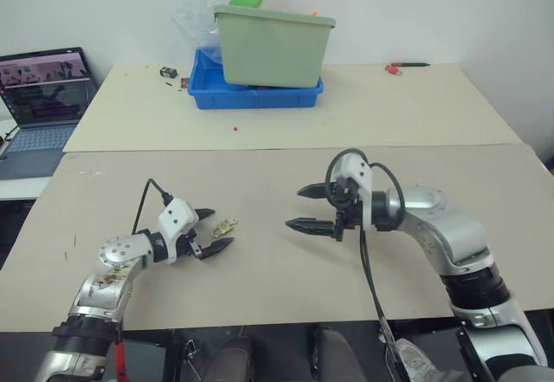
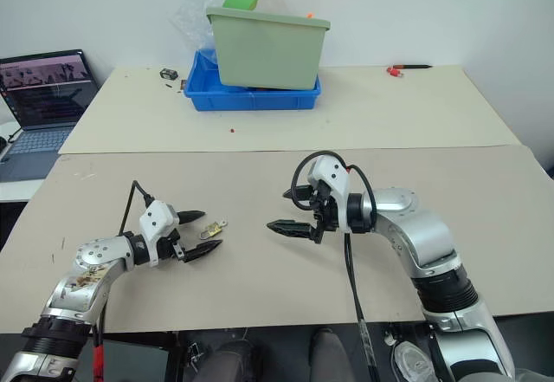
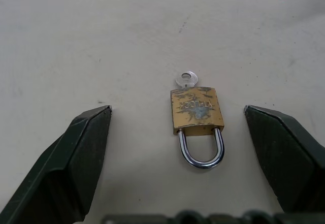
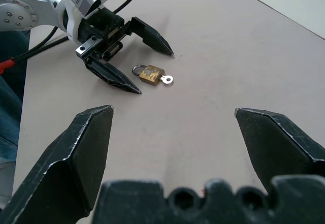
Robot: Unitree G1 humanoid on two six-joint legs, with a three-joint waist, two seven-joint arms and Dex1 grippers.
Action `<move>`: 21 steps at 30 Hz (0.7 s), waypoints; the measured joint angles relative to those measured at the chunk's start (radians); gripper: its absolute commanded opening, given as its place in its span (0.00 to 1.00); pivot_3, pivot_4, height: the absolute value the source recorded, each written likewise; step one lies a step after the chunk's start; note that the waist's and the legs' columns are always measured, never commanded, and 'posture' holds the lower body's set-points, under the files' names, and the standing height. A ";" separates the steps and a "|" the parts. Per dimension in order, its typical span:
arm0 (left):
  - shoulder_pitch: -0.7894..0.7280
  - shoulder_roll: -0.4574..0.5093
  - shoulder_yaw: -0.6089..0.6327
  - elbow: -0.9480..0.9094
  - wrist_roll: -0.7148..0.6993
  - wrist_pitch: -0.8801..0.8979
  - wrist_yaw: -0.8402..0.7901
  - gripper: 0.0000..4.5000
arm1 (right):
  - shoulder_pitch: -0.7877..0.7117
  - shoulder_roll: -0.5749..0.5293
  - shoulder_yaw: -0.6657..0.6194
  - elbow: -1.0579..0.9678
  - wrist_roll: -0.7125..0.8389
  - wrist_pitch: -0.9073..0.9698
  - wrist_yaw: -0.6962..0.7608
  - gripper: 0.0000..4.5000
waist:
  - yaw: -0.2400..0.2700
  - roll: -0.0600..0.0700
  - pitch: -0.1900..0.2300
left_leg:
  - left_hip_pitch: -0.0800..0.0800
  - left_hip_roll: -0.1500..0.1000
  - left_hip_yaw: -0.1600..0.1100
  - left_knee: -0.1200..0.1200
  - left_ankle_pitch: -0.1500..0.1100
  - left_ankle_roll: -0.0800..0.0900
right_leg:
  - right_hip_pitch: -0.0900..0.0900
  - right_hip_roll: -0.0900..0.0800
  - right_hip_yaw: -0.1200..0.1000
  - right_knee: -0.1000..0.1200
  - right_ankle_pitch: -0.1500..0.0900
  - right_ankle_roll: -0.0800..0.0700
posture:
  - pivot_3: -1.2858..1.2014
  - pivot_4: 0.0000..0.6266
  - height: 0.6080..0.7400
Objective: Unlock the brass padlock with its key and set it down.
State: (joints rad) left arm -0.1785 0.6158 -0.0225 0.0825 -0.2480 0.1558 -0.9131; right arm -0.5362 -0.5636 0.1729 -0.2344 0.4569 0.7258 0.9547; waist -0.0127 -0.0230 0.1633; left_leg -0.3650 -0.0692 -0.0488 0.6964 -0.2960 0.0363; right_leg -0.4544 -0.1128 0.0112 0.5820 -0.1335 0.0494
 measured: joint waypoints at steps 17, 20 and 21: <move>-0.002 -0.017 -0.020 -0.041 0.034 0.003 0.006 0.18 | -0.001 0.000 -0.022 -0.010 0.018 0.007 -0.029 1.00 | 0.006 0.001 0.000 | 0.002 0.000 0.001 0.001 0.000 0.000 | 0.000 -0.001 0.001 0.005 0.000 0.000 | 0.52 0.24 1.00; -0.022 -0.072 -0.071 -0.124 0.131 -0.073 0.091 0.18 | -0.001 0.000 -0.023 -0.002 0.016 0.007 -0.041 1.00 | 0.016 -0.001 0.001 | -0.003 0.000 0.000 0.004 0.000 -0.001 | -0.002 -0.001 0.000 0.004 0.000 0.000 | 0.52 0.24 1.00; -0.038 -0.071 -0.099 -0.156 0.181 -0.128 0.112 0.18 | -0.002 0.000 -0.023 0.004 0.016 0.007 -0.043 1.00 | 0.018 -0.002 0.001 | -0.004 0.000 -0.001 0.005 0.001 -0.001 | -0.003 0.000 -0.001 0.004 0.000 -0.001 | 0.52 0.24 1.00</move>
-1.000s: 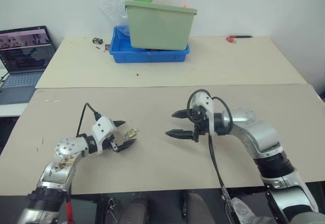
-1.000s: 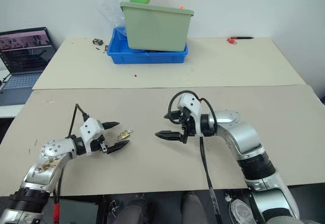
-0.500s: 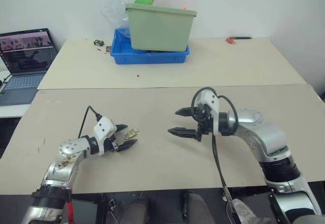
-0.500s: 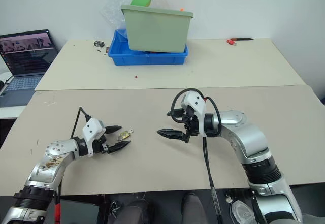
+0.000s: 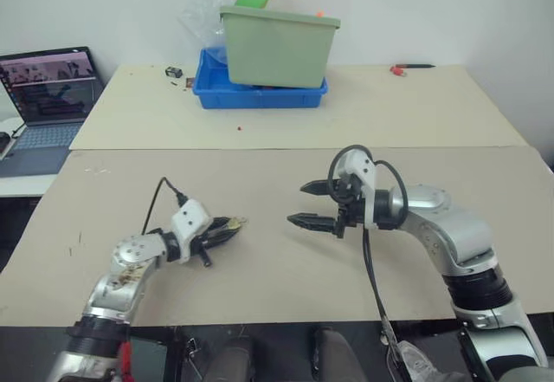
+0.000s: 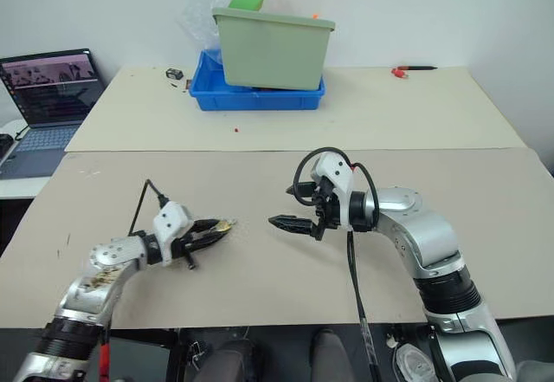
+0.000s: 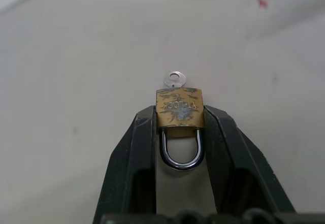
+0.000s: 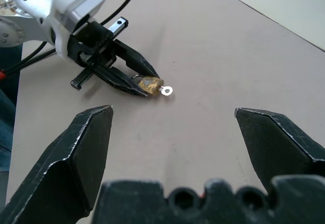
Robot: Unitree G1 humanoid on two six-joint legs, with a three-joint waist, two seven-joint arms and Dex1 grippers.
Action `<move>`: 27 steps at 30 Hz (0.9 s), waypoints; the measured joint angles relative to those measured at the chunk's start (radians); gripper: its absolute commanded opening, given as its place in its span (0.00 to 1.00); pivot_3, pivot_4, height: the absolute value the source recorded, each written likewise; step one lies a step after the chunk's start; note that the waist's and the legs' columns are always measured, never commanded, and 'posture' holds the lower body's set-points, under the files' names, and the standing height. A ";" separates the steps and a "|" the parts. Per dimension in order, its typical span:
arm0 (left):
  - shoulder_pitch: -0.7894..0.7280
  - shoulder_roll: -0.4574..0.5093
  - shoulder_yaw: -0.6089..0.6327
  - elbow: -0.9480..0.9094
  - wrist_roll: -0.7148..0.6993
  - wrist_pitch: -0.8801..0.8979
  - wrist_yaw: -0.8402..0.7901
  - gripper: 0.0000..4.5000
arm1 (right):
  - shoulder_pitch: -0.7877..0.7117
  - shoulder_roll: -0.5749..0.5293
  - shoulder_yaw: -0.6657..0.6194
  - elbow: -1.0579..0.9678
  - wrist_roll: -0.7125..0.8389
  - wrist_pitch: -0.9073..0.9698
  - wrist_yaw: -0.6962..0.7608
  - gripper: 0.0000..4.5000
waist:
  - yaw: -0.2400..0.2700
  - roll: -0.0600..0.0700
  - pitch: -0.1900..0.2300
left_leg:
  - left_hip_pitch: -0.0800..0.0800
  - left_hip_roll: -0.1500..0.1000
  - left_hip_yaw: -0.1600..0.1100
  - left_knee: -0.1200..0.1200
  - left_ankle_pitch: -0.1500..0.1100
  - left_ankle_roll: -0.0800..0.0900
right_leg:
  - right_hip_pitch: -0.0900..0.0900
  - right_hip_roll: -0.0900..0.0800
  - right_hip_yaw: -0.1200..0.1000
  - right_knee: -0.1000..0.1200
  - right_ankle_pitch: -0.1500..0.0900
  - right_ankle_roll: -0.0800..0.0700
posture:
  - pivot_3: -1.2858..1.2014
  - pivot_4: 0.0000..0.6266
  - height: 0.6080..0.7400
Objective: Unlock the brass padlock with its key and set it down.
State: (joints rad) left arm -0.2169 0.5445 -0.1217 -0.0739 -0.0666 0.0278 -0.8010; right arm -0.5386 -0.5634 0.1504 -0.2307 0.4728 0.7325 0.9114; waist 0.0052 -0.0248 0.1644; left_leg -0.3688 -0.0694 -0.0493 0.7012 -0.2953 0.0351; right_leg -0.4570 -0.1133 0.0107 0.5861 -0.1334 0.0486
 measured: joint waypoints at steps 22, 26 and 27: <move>-0.060 0.087 -0.112 -0.063 0.509 -0.541 0.267 0.18 | -0.002 0.026 -0.121 0.062 0.151 0.167 -0.036 1.00 | -0.012 0.001 0.000 | 0.001 0.001 0.002 -0.002 -0.001 0.001 | -0.001 0.000 0.001 0.001 0.000 0.000 | 0.52 0.24 1.00; -0.061 0.077 -0.112 -0.060 0.509 -0.552 0.278 0.18 | 0.004 0.033 -0.080 0.062 0.153 0.164 -0.017 1.00 | -0.016 0.001 0.000 | 0.001 0.001 0.002 -0.001 -0.001 0.002 | 0.000 0.000 0.001 0.001 0.000 0.000 | 0.52 0.24 1.00; -0.061 0.076 -0.112 -0.060 0.509 -0.552 0.279 0.18 | 0.004 0.034 -0.078 0.063 0.150 0.163 -0.017 1.00 | -0.016 0.001 0.000 | 0.001 0.001 0.002 -0.001 -0.001 0.002 | 0.000 0.000 0.001 0.001 0.000 0.000 | 0.52 0.24 1.00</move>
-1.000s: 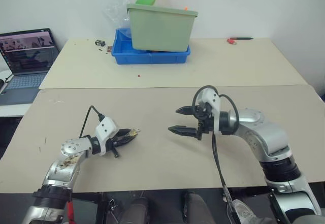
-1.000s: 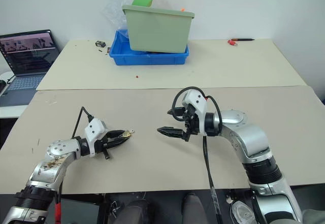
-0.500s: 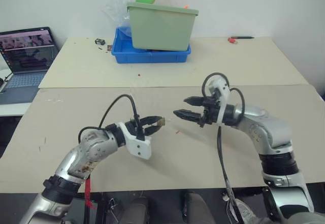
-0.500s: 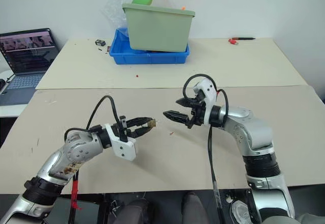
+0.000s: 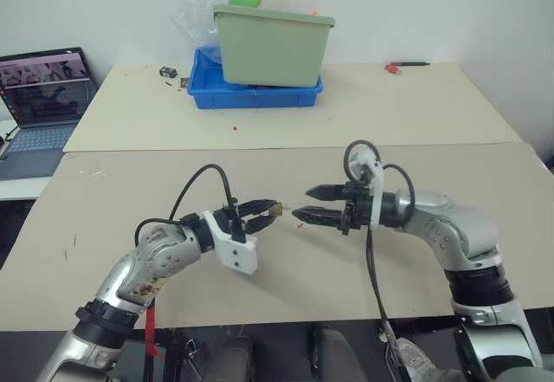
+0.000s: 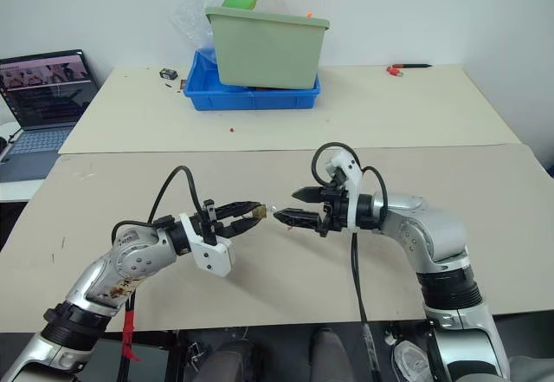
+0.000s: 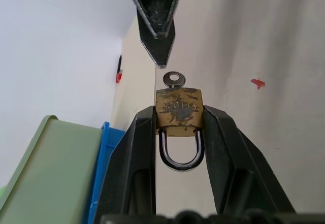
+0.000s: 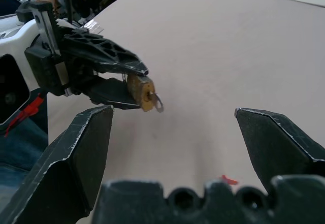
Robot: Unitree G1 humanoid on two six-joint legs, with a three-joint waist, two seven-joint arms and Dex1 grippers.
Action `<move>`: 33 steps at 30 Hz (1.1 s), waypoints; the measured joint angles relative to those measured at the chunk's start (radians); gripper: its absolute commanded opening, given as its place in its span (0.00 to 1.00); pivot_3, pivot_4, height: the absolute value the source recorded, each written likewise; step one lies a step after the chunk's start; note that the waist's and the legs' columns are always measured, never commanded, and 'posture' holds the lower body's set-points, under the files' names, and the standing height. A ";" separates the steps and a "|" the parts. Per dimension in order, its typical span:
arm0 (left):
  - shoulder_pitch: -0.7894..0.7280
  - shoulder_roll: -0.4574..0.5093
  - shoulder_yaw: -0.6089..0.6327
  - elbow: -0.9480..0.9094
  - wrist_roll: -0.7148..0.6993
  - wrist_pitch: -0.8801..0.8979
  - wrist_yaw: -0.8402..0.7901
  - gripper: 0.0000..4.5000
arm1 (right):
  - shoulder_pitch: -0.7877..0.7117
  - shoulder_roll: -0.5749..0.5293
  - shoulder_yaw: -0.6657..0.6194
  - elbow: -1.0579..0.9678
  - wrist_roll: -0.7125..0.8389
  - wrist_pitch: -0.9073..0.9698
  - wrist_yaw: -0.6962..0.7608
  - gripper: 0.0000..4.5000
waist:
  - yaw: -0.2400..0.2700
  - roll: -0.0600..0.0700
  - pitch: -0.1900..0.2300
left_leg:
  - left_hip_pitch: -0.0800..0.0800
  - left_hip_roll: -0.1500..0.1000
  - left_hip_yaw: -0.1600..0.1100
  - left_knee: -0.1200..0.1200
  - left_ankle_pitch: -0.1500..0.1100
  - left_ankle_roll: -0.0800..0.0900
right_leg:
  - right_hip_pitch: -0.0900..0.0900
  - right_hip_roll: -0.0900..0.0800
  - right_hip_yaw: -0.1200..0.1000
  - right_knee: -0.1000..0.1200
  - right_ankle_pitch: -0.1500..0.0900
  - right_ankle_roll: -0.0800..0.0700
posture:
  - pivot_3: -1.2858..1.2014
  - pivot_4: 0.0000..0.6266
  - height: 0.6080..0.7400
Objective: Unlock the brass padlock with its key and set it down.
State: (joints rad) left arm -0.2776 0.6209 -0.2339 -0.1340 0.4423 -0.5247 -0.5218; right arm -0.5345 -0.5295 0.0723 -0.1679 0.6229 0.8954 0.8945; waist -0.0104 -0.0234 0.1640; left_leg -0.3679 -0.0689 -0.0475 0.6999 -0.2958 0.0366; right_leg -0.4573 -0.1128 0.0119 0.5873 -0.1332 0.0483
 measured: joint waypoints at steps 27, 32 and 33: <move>0.002 -0.016 0.000 -0.009 -0.021 -0.002 0.000 0.18 | -0.033 0.031 -0.005 0.026 0.030 0.014 0.018 0.00 | -0.002 0.000 0.000 | 0.000 0.000 0.000 0.000 0.000 0.000 | 0.000 0.000 0.000 0.001 0.000 0.000 | 0.52 0.24 1.00; 0.004 -0.013 0.000 -0.009 -0.022 -0.002 -0.001 0.18 | -0.033 0.045 -0.006 0.032 0.028 0.018 0.012 0.00 | -0.002 0.000 0.000 | 0.000 0.000 0.000 0.000 0.000 0.000 | 0.000 0.000 0.000 0.001 0.000 0.000 | 0.52 0.24 1.00; 0.006 -0.012 0.000 -0.009 -0.022 -0.002 -0.001 0.18 | -0.033 0.047 -0.006 0.033 0.028 0.021 0.011 0.00 | -0.001 0.000 0.000 | 0.000 0.000 0.000 0.000 0.000 0.000 | 0.000 0.000 0.000 0.002 0.000 0.000 | 0.52 0.24 1.00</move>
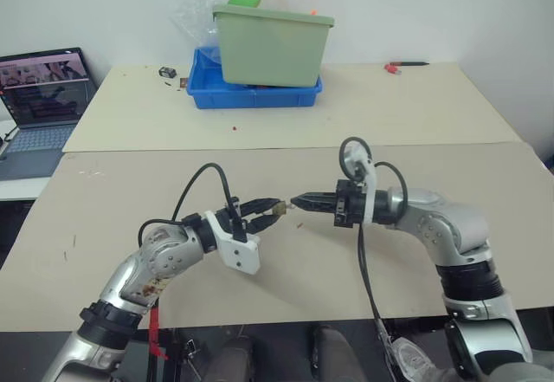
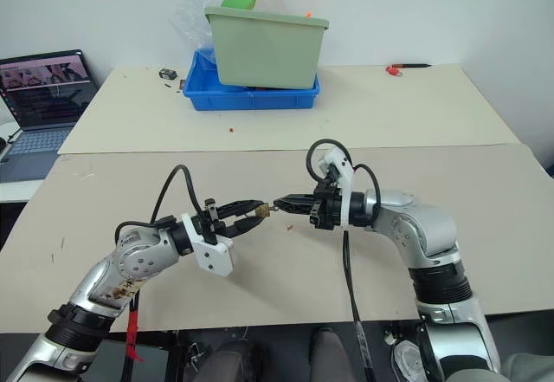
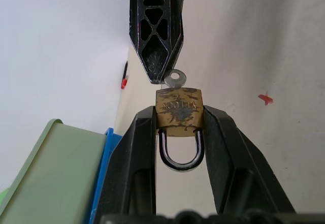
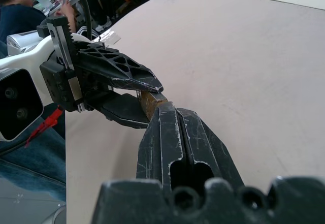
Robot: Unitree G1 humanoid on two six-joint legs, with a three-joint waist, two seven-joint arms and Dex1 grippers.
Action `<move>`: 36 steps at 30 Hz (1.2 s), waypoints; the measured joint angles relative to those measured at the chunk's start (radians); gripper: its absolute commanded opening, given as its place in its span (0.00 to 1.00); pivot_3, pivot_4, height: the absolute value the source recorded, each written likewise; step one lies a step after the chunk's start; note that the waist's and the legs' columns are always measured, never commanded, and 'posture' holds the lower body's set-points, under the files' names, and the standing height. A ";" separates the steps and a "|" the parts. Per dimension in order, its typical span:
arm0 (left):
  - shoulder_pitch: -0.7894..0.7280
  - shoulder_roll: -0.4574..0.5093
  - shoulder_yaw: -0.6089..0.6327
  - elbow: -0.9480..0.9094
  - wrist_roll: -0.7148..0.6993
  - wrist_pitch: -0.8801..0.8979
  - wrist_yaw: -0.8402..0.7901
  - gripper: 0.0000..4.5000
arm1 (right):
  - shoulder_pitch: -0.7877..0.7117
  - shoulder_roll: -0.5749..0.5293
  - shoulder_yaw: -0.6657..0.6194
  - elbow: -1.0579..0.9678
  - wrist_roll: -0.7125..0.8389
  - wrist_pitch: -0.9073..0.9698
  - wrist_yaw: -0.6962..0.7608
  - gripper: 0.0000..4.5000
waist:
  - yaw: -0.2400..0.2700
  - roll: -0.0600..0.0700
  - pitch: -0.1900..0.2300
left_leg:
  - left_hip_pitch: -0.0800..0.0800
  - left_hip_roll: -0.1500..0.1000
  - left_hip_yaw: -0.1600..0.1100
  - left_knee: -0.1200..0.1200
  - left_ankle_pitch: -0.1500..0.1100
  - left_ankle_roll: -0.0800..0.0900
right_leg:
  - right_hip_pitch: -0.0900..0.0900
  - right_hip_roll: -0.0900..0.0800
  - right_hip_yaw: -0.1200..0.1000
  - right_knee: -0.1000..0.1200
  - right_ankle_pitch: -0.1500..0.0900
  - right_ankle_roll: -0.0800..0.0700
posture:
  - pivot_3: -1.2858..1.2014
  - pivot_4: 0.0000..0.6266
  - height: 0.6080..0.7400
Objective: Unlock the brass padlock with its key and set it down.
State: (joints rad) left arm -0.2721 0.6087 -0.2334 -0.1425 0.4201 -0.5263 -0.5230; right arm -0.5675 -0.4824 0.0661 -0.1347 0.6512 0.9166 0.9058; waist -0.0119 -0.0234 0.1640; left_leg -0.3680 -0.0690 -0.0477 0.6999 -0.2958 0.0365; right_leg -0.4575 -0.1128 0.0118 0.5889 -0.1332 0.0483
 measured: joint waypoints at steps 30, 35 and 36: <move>0.009 -0.002 0.001 -0.020 -0.025 0.007 -0.015 0.18 | -0.043 0.006 -0.067 0.069 0.117 0.161 -0.008 0.52 | -0.002 0.000 0.000 | 0.000 0.000 0.000 0.000 0.000 0.000 | 0.000 0.000 0.000 0.004 0.000 0.000 | 0.52 0.24 1.00; 0.012 -0.002 0.001 -0.027 -0.025 0.008 -0.015 0.18 | -0.031 0.013 -0.036 0.070 0.117 0.165 0.007 0.52 | -0.001 0.000 0.000 | 0.000 0.000 0.000 0.000 0.000 0.000 | 0.000 0.000 0.000 0.004 0.000 0.000 | 0.52 0.24 1.00; 0.013 -0.002 0.001 -0.029 -0.025 0.008 -0.015 0.18 | -0.028 0.017 -0.034 0.071 0.117 0.166 0.007 0.52 | -0.001 0.000 0.000 | 0.000 0.000 0.000 0.000 0.000 0.000 | 0.000 0.000 0.000 0.004 0.000 0.000 | 0.52 0.24 1.00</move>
State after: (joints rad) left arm -0.2595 0.6066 -0.2327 -0.1718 0.3954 -0.5186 -0.5380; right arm -0.5959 -0.4655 0.0321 -0.0634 0.7683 1.0826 0.9131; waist -0.0128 -0.0233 0.1640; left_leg -0.3681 -0.0691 -0.0479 0.7002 -0.2958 0.0366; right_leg -0.4576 -0.1129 0.0118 0.5928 -0.1332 0.0483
